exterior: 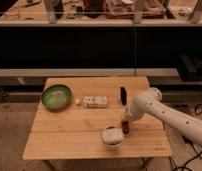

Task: Drag the pepper across the table

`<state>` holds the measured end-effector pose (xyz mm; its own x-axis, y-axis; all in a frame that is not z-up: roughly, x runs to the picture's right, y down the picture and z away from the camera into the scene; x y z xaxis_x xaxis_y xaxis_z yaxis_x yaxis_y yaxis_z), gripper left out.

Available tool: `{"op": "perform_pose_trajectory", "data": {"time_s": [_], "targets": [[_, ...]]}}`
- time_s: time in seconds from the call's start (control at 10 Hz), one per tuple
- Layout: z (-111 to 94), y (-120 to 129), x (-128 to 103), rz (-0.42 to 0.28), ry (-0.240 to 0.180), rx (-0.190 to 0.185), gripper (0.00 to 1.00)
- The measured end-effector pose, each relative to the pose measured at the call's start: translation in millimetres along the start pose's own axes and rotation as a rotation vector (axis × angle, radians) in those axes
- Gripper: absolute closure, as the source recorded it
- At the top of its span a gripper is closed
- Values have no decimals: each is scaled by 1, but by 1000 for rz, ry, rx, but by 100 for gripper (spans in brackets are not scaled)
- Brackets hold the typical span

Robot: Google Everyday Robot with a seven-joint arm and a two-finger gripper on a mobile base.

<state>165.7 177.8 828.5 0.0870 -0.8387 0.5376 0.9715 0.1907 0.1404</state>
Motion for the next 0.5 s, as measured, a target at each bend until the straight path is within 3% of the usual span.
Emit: {"op": "perform_pose_trajectory", "data": {"time_s": [0.5], "targets": [[-4,15,-11,38,-3,-15,65]]}}
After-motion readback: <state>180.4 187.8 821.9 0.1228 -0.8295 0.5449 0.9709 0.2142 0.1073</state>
